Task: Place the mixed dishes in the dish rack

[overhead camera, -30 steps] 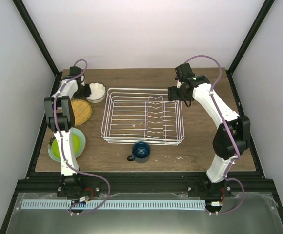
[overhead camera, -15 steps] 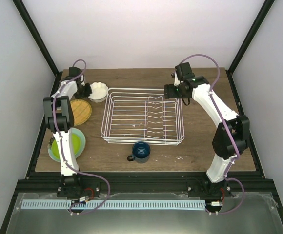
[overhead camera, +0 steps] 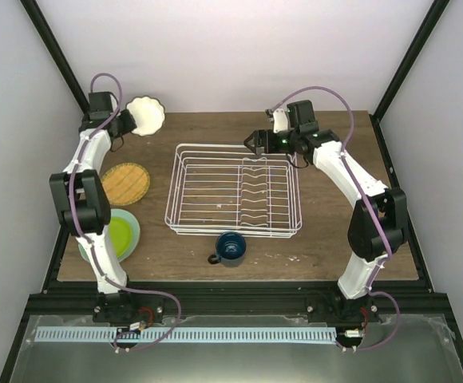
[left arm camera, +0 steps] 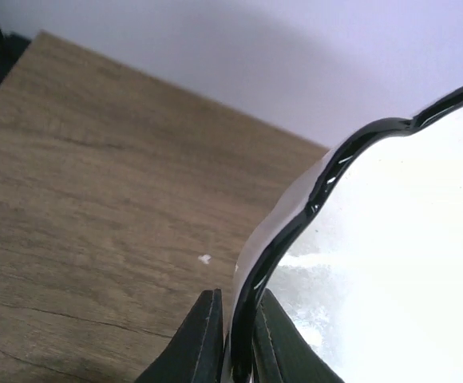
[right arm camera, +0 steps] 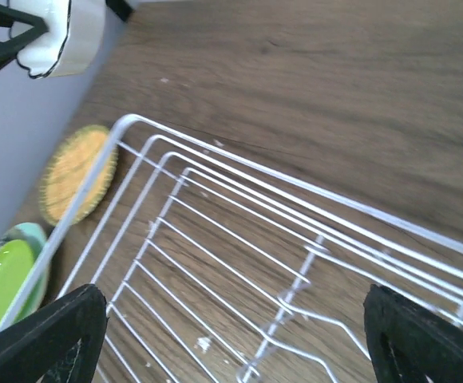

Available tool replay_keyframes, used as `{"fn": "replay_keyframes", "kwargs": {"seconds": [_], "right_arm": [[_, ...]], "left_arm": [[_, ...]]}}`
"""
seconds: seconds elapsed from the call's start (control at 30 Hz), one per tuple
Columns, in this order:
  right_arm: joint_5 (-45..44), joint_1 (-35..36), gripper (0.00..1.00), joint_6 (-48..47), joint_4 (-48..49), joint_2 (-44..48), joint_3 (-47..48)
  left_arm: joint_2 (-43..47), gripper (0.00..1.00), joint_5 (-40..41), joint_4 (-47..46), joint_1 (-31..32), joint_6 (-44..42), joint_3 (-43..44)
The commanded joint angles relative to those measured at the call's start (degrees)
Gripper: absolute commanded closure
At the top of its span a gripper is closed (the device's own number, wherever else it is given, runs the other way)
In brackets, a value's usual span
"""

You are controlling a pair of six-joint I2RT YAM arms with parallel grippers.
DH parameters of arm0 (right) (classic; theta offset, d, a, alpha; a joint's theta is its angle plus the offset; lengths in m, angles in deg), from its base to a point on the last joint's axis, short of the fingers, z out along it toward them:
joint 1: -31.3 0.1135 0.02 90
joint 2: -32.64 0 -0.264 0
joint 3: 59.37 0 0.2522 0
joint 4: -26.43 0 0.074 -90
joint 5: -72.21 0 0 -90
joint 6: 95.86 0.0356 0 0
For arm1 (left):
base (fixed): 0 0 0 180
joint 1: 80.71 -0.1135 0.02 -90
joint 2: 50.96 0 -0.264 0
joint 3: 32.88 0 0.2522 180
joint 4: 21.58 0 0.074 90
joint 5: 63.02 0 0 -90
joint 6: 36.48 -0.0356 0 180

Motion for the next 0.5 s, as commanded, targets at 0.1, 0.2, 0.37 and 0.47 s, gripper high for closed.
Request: {"fn": "replay_keyframes", "kwargs": {"seconds": [0.1, 0.2, 0.37, 0.47], "right_arm": [[14.5, 1.1, 0.09, -3.2, 11.0, 2.1, -1.0], [19.7, 1.4, 0.08, -3.1, 13.9, 0.9, -0.6], [24.3, 2.7, 0.08, -2.1, 16.3, -3.1, 1.7], [27.5, 3.0, 0.07, -0.2, 19.4, -4.5, 1.5]], "left_arm": [[14.8, 1.0, -5.8, -12.5, 1.5, 3.9, -11.1], [18.4, 1.0, -8.4, -12.1, 4.7, 3.1, -14.5], [22.7, 1.0, -11.0, -13.1, 11.2, 3.8, -21.0], [24.3, 1.0, -12.0, -12.7, 14.1, 5.5, -23.9]]}}
